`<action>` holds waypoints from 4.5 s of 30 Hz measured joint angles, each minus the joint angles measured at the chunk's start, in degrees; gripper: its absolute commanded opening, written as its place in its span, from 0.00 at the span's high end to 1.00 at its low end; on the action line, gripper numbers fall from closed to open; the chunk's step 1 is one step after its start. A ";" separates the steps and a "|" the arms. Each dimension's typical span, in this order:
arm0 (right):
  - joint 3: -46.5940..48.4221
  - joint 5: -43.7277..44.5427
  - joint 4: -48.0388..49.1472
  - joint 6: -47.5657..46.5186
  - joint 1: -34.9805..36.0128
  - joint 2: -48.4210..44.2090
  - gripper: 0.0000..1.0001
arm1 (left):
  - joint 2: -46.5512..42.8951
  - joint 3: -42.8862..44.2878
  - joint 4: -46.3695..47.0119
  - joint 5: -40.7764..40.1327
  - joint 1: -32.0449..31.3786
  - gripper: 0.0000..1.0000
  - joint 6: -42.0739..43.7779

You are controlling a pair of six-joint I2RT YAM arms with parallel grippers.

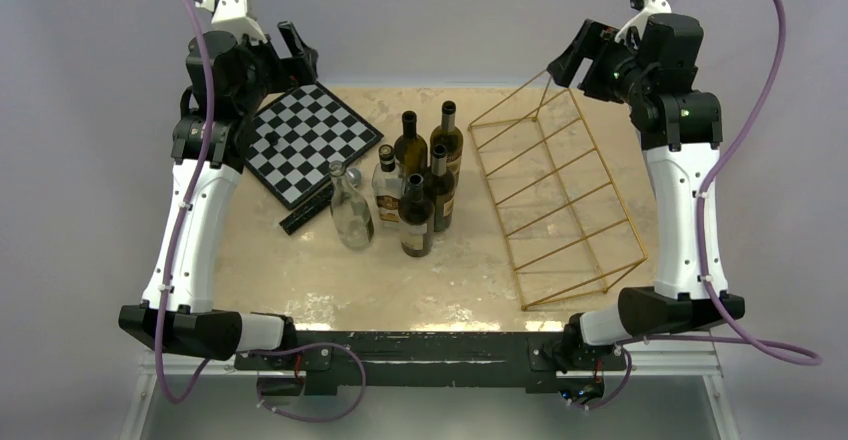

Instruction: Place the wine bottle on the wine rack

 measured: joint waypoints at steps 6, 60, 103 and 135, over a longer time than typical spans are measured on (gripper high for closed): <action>-6.10 -2.73 4.15 1.60 0.00 -1.53 0.11 | -0.07 -0.31 0.09 1.68 0.00 0.01 -0.79; -21.75 -2.95 12.22 -27.21 45.77 4.46 0.29 | 0.55 -1.68 1.42 17.55 0.00 0.01 -2.95; -29.86 1.64 16.17 -28.22 47.84 1.90 1.00 | -0.68 -0.72 -1.75 16.15 0.00 0.01 -0.48; -2.69 19.15 0.48 -29.70 28.22 2.58 1.00 | -2.80 -1.14 -2.21 14.51 0.00 0.01 -0.33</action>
